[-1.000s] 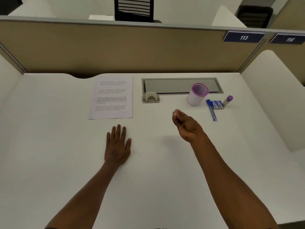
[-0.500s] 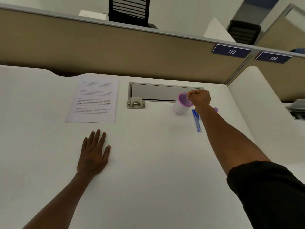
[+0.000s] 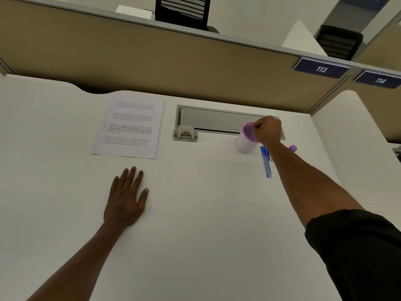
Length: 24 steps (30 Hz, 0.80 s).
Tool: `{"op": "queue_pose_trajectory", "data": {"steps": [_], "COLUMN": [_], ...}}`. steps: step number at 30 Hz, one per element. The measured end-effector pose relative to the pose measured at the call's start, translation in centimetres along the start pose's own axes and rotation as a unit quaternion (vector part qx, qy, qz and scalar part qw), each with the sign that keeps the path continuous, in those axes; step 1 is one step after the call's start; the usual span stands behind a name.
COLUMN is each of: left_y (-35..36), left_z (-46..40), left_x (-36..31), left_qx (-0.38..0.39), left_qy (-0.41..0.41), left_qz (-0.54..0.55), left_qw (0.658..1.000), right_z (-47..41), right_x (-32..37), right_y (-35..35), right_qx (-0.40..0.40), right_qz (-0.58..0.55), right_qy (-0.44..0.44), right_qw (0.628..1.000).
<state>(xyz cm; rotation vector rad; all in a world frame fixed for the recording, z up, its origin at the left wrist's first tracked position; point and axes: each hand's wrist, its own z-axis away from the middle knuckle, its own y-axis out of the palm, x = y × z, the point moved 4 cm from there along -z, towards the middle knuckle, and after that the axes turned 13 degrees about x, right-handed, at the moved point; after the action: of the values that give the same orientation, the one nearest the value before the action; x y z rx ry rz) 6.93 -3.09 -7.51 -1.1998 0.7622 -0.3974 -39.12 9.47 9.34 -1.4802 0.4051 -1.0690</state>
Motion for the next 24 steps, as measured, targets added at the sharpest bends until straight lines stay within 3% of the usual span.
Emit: {"op": "queue_pose_trajectory", "data": {"steps": [7, 13, 20, 24], "left_y": [-0.3, 0.0, -0.3, -0.3], "left_z": [0.1, -0.1, 0.1, 0.1], "left_x": [-0.3, 0.1, -0.2, -0.1], "left_qx": [-0.003, -0.009, -0.010, -0.010], "left_qy": [0.002, 0.000, 0.001, 0.002], "left_qz": [0.005, 0.004, 0.006, 0.008], "left_qw": [1.000, 1.000, 1.000, 1.000], "right_z": [0.0, -0.5, -0.3, -0.6], "right_x": [0.2, -0.2, -0.1, -0.3], "right_y": [0.0, -0.3, -1.0, -0.5], "right_qx": [0.005, 0.065, 0.034, 0.074], "right_qz": [0.008, -0.062, -0.128, -0.199], "right_qy": [-0.002, 0.031, 0.049, 0.074], "right_qw": [1.000, 0.995, 0.990, 0.974]}}
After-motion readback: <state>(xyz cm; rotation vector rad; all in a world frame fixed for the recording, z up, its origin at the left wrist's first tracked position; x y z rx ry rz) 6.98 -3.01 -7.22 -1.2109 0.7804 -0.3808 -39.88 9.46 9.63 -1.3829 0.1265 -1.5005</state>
